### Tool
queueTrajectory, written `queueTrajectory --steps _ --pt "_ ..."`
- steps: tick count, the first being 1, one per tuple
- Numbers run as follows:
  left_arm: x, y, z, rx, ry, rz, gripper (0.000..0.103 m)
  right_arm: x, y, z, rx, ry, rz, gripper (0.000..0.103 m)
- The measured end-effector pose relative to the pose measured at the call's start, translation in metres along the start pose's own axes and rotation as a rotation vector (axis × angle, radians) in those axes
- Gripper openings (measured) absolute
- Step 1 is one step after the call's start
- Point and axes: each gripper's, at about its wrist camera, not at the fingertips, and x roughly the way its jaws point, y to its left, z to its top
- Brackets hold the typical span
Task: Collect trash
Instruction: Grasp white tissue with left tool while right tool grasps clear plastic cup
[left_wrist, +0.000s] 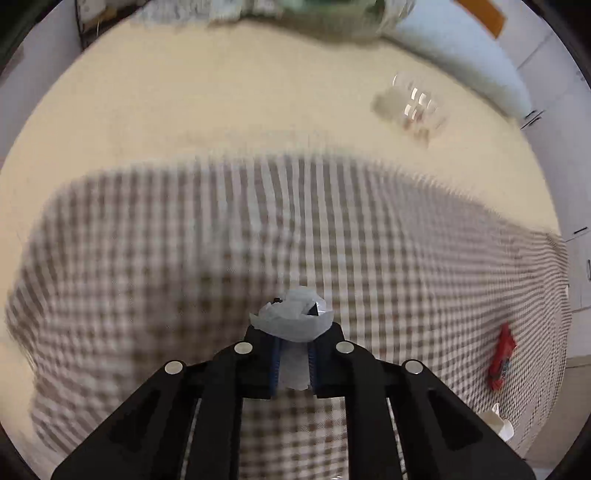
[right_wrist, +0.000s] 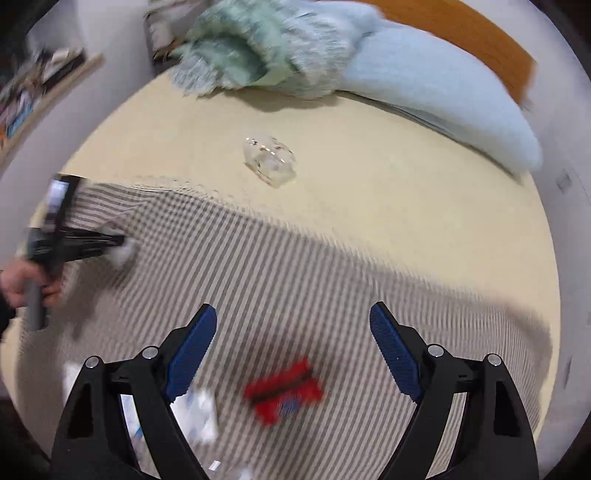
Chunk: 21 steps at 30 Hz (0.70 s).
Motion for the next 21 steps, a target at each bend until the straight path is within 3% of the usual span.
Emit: queueTrajectory --steps 3,4,5,6,7,10,14,17,19,21 --pt "-0.022 0.034 0.015 -0.090 -0.108 -0.029 0.009 0.058 0.008 0.062 -0.142 0.031 -0.053 0.081" --pt "-0.032 0.052 0.019 -0.132 -0.207 -0.077 0.009 0.077 0.014 0.081 -0.180 0.028 -0.075 0.081" --pt "-0.037 0.061 0.020 -0.146 -0.269 -0.078 0.009 0.100 0.023 0.102 -0.220 0.041 -0.081 0.081" --pt "-0.033 0.072 0.026 -0.142 -0.296 -0.018 0.009 0.115 0.028 0.112 -0.241 0.049 -0.093 0.081" --pt "-0.024 0.082 0.031 -0.138 -0.284 0.023 0.009 0.136 0.036 0.125 -0.269 0.063 -0.118 0.081" --pt "0.021 0.121 0.042 -0.175 -0.230 0.049 0.011 0.191 0.055 0.155 -0.345 0.103 -0.167 0.081" --pt "0.042 0.111 0.036 -0.076 -0.332 0.172 0.010 0.236 0.061 0.180 -0.373 0.147 -0.201 0.081" --pt "0.044 0.115 0.029 -0.087 -0.370 0.142 0.010 0.261 0.049 0.189 -0.306 0.179 -0.214 0.080" --pt "0.043 0.122 0.028 -0.107 -0.371 0.110 0.008 0.272 0.045 0.184 -0.226 0.173 -0.164 0.072" --pt "0.045 0.120 0.029 -0.098 -0.374 0.124 0.008 0.270 0.050 0.177 -0.241 0.109 -0.203 0.069"
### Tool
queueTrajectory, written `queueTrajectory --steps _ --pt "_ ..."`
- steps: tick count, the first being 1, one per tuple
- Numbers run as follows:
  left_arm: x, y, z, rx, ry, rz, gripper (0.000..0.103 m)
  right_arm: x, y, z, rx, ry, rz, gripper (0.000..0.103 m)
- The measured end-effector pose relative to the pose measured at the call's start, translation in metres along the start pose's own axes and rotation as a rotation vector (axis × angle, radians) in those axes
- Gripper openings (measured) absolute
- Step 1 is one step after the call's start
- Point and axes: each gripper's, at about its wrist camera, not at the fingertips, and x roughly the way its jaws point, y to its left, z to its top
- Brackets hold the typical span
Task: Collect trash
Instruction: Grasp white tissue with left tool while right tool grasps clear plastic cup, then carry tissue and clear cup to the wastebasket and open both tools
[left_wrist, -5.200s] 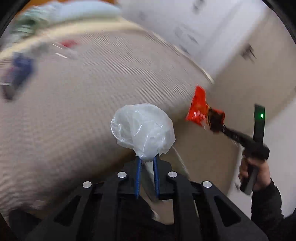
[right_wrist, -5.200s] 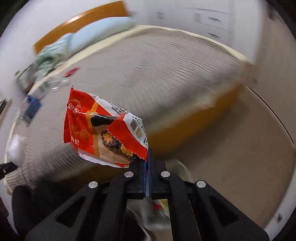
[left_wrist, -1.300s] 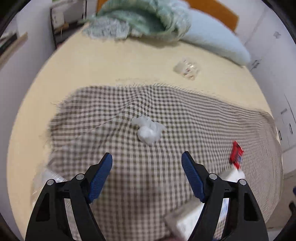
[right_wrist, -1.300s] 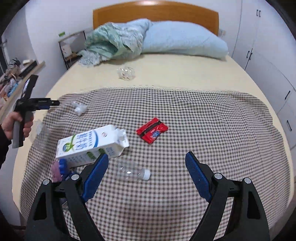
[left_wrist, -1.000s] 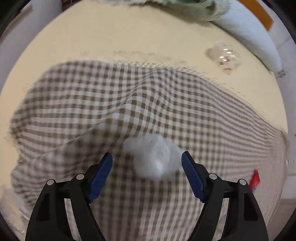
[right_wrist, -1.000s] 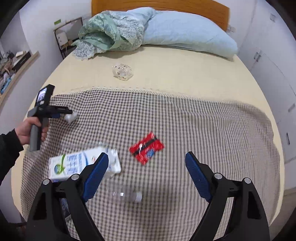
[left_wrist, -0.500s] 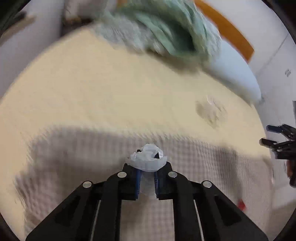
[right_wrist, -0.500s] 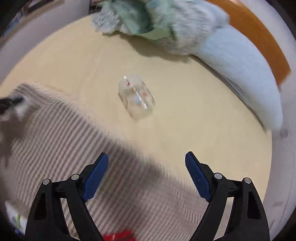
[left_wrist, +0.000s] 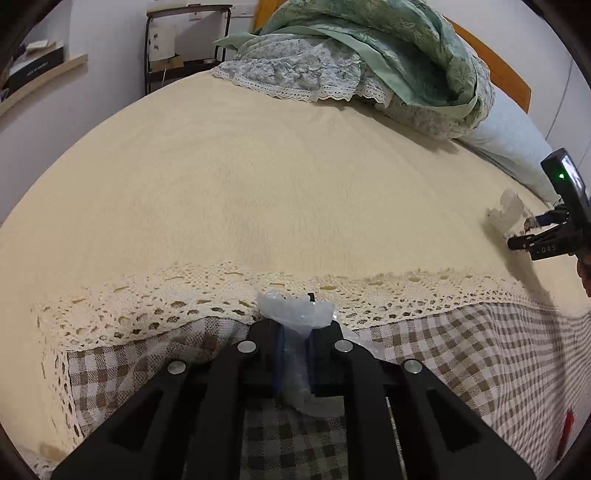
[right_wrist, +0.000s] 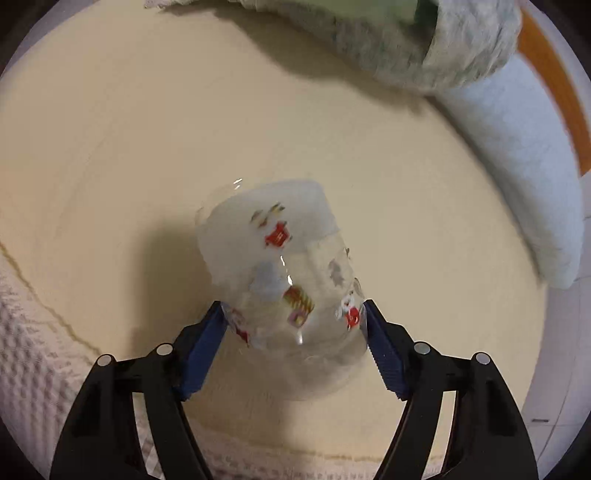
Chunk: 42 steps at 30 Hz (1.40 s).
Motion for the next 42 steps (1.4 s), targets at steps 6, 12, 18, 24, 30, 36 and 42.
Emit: queueTrajectory --steps 6,12,18,24,30,36,42 --pt "0.007 -0.004 0.000 0.012 -0.009 0.015 0.007 -0.037 -0.007 -0.030 0.068 -0.073 0.019 0.066" --pt "-0.013 -0.017 0.017 0.056 0.049 0.057 0.004 -0.119 0.003 -0.124 0.184 -0.119 0.156 0.066" --pt "-0.119 -0.029 0.027 -0.094 -0.008 -0.167 0.004 -0.205 0.009 -0.273 0.346 -0.162 0.221 0.066" --pt "-0.204 -0.065 -0.027 -0.141 0.030 -0.271 0.004 -0.252 0.022 -0.381 0.438 -0.163 0.205 0.066" --pt "-0.317 -0.121 -0.113 0.038 -0.056 -0.302 0.004 -0.307 0.050 -0.469 0.486 -0.268 0.163 0.066" --pt "-0.458 -0.147 -0.236 0.078 -0.145 -0.346 0.003 -0.382 0.092 -0.584 0.543 -0.377 0.152 0.066" --pt "-0.618 -0.159 -0.424 0.125 -0.136 -0.478 0.003 -0.463 0.152 -0.764 0.646 -0.417 0.203 0.067"
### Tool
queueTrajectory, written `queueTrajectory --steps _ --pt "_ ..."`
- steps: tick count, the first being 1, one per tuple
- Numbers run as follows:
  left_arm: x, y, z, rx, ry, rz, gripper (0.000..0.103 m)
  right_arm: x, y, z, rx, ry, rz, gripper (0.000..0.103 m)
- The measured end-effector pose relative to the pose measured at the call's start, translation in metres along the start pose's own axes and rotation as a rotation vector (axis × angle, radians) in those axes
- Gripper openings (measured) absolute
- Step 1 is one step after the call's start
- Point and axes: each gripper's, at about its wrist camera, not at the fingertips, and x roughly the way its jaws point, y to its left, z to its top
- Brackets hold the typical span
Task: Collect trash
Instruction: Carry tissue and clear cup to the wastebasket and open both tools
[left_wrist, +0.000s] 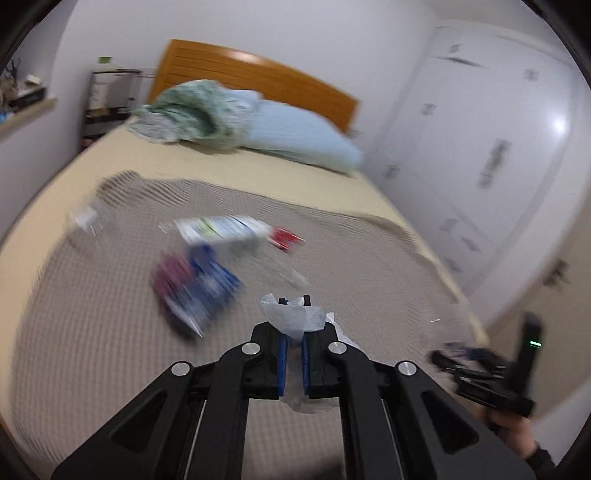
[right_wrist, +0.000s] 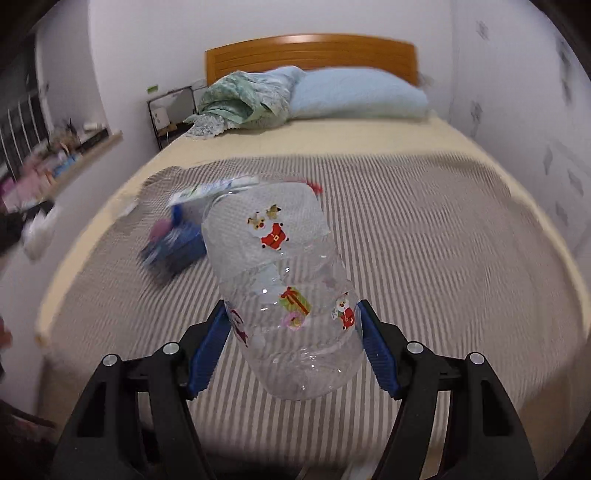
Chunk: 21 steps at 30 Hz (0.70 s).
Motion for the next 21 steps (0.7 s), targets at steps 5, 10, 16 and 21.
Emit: queueTrajectory --steps 5,10,16,21 --pt "-0.042 -0.103 -0.106 0.220 0.080 -0.105 0.004 -0.067 -0.040 -0.131 0.020 0.039 -0.074 0.068" --pt "0.023 -0.193 -0.200 0.312 0.378 -0.248 0.004 -0.075 -0.101 -0.259 0.252 0.123 -0.153 0.068" --pt "0.164 -0.234 -0.303 0.493 0.764 -0.145 0.004 -0.057 -0.152 -0.364 0.464 0.242 -0.238 0.068" --pt "0.267 -0.255 -0.386 0.553 1.005 -0.144 0.004 -0.018 -0.179 -0.415 0.592 0.345 -0.252 0.069"
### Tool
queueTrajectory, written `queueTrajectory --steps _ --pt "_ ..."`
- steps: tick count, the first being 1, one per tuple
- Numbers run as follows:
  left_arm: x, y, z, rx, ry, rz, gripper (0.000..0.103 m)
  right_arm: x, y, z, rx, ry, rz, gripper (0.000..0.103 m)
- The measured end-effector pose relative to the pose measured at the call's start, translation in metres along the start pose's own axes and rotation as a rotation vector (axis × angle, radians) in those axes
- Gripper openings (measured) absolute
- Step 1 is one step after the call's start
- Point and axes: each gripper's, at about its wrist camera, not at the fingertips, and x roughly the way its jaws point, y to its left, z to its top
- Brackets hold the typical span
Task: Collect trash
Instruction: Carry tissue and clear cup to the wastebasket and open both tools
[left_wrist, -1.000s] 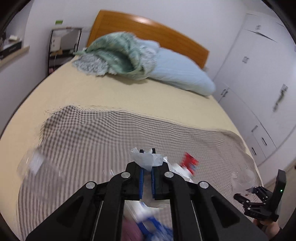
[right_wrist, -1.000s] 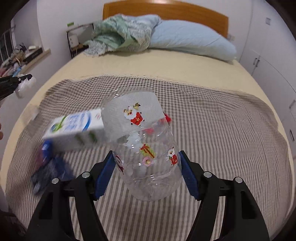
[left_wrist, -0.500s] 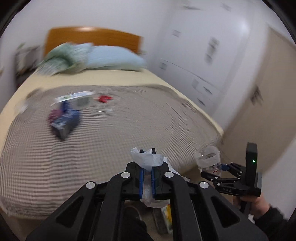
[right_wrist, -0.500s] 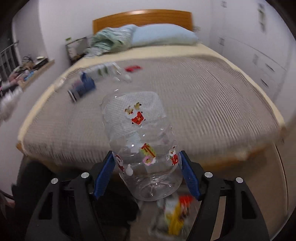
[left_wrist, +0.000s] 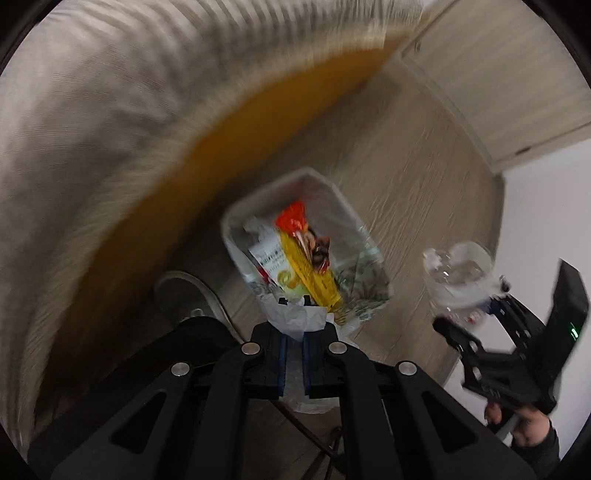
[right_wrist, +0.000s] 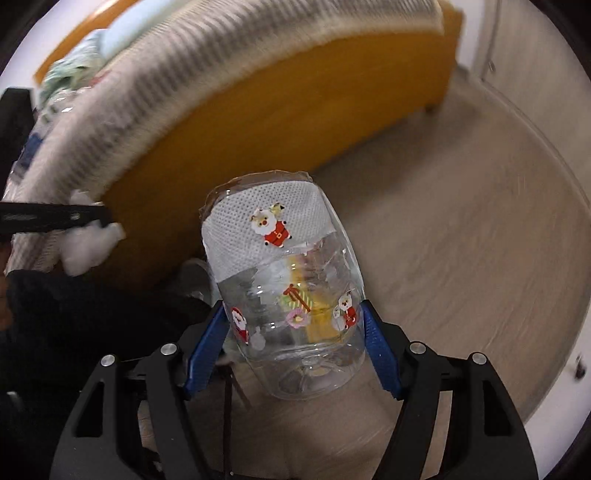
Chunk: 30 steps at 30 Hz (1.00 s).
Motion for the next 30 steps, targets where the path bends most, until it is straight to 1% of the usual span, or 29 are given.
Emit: queueTrajectory --steps 1,3,5,6,7,9,11,13,16,18,20,21,22,23,24,25,27,29,30 --pt "0.016 -0.004 0.004 0.013 0.017 0.007 0.004 0.009 -0.007 -0.003 0.019 0.016 0.001 0.069" --pt "0.055 -0.004 0.025 0.040 0.037 0.072 0.007 0.026 -0.011 -0.004 0.046 0.046 0.005 0.069" --pt "0.086 -0.001 0.044 0.056 0.032 0.135 0.043 0.043 -0.013 -0.005 0.071 0.074 0.006 0.069" --pt "0.099 0.000 0.050 0.057 0.034 0.153 0.079 0.054 -0.013 -0.006 0.087 0.096 0.009 0.069" --pt "0.110 0.004 0.055 0.062 0.034 0.184 0.084 0.059 -0.016 -0.006 0.093 0.109 0.013 0.069" --pt "0.110 0.016 0.062 0.064 0.036 0.212 0.084 0.068 -0.016 -0.006 0.095 0.133 0.011 0.069" --pt "0.100 0.023 0.059 0.048 0.023 0.198 0.084 0.069 -0.020 -0.008 0.086 0.144 0.020 0.069" --pt "0.082 0.033 0.052 0.024 -0.013 0.191 0.084 0.079 -0.019 -0.006 0.088 0.170 0.036 0.069" --pt "0.041 0.048 0.035 -0.020 -0.091 0.179 0.084 0.112 -0.020 -0.009 0.101 0.232 0.073 0.071" --pt "0.004 0.057 0.022 -0.057 -0.142 0.155 0.084 0.139 -0.012 -0.004 0.069 0.275 0.025 0.072" --pt "-0.032 0.064 0.010 -0.099 -0.211 0.130 0.084 0.168 -0.006 -0.002 0.050 0.343 0.033 0.078" --pt "-0.049 0.067 0.003 -0.123 -0.243 0.124 0.084 0.180 -0.006 -0.003 0.059 0.371 0.047 0.078" --pt "-0.070 0.072 -0.006 -0.147 -0.277 0.113 0.084 0.186 -0.007 -0.003 0.069 0.382 0.013 0.078" --pt "-0.082 0.074 -0.012 -0.161 -0.299 0.106 0.084 0.186 -0.009 -0.003 0.070 0.380 -0.034 0.078" --pt "-0.098 0.076 -0.022 -0.179 -0.329 0.099 0.084 0.184 -0.011 -0.002 0.076 0.379 -0.051 0.078" --pt "-0.116 0.079 -0.033 -0.193 -0.363 0.094 0.084 0.177 -0.013 -0.001 0.091 0.371 -0.057 0.078" --pt "-0.138 0.083 -0.051 -0.210 -0.403 0.102 0.085 0.158 -0.016 0.000 0.109 0.343 -0.066 0.078" --pt "-0.157 0.085 -0.068 -0.234 -0.436 0.114 0.085 0.135 -0.015 0.001 0.102 0.301 -0.073 0.078" --pt "-0.166 0.086 -0.079 -0.248 -0.456 0.106 0.085 0.121 -0.014 0.003 0.094 0.282 -0.082 0.078"
